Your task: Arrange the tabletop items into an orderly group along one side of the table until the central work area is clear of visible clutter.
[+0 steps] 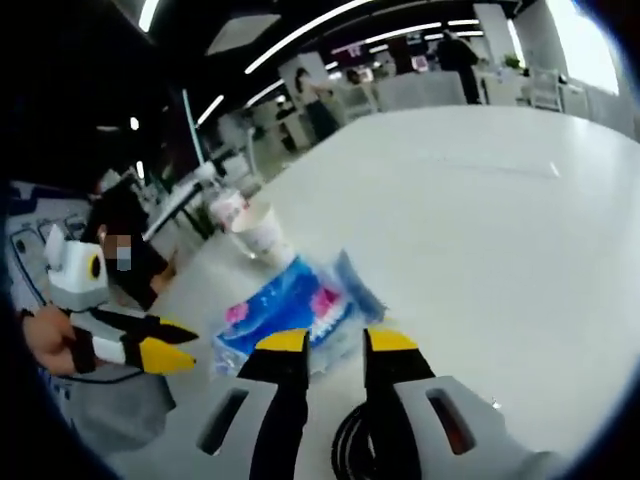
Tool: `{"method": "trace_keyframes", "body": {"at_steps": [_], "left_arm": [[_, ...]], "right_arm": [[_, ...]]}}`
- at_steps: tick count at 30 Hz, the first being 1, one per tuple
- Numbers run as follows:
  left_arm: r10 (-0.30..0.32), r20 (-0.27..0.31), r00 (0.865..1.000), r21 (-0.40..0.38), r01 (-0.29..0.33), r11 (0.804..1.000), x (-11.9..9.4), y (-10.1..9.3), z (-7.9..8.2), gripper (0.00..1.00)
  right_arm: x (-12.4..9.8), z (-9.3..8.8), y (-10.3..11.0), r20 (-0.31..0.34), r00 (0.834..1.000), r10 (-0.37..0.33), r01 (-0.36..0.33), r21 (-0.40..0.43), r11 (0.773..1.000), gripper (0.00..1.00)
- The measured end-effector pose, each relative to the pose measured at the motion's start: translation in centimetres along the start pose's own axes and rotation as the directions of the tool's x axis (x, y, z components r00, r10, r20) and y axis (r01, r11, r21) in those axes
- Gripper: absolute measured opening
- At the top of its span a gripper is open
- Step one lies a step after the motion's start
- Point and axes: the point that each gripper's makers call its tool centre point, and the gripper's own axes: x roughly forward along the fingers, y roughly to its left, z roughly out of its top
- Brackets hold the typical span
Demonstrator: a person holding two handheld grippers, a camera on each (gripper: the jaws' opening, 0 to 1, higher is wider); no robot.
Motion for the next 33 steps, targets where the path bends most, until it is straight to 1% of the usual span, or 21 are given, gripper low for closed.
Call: {"method": "trace_keyframes", "body": {"at_steps": [7,13,16,19,23,26,27,28,29,31,32,33], "left_arm": [[0.018,-0.019,1.000,-0.030,-0.019,0.999,1.0,0.5,-0.4,0.37],[0.017,-0.028,0.999,-0.043,-0.019,0.999,1.3,0.4,-0.6,0.36],[0.018,-0.028,0.999,-0.050,-0.019,0.999,1.4,0.4,-0.6,0.36],[0.017,-0.029,0.999,-0.064,-0.018,0.998,1.8,0.4,-0.7,0.36],[0.016,-0.032,0.999,-0.086,-0.019,0.996,2.3,0.3,-0.8,0.36],[0.023,-0.036,0.999,-0.102,-0.026,0.994,2.8,0.3,-0.8,0.34],[0.023,-0.037,0.999,-0.113,-0.027,0.993,3.0,0.3,-0.9,0.34],[0.027,-0.039,0.999,-0.118,-0.031,0.993,3.1,0.4,-1.0,0.33],[0.036,-0.043,0.998,-0.134,-0.042,0.990,3.3,0.5,-1.2,0.32],[0.037,-0.035,0.999,-0.148,-0.042,0.988,3.4,0.6,-1.2,0.28],[0.041,-0.037,0.998,-0.140,-0.046,0.989,3.5,0.7,-1.2,0.25],[0.062,-0.047,0.997,-0.100,-0.067,0.993,3.5,1.1,-1.5,0.23]], "right_arm": [[1.6,0.7,0.8,-0.027,0.999,0.022,-0.022,-0.030,0.999,0.22],[2.7,0.9,1.4,-0.045,0.998,0.042,-0.043,-0.039,0.998,0.23],[3.0,0.9,1.6,-0.054,0.998,0.045,-0.047,-0.043,0.998,0.24],[3.6,1.0,1.7,-0.078,0.996,0.038,-0.042,-0.048,0.998,0.25],[4.8,2.1,2.2,-0.086,0.995,0.043,-0.050,-0.085,0.995,0.26],[6.1,2.3,2.5,-0.124,0.991,0.041,-0.058,-0.139,0.989,0.26],[6.5,2.2,2.0,-0.143,0.990,0.007,-0.034,-0.185,0.982,0.25],[6.8,2.2,1.8,-0.144,0.989,-0.016,-0.015,-0.207,0.978,0.25],[7.3,2.1,2.2,-0.142,0.990,-0.005,-0.024,-0.197,0.980,0.24],[7.9,1.8,2.3,-0.145,0.989,0.005,-0.031,-0.175,0.984,0.24],[8.1,1.6,2.2,-0.149,0.989,0.003,-0.029,-0.170,0.985,0.23],[8.2,1.2,2.0,-0.158,0.987,-0.006,-0.020,-0.162,0.987,0.21]]}}
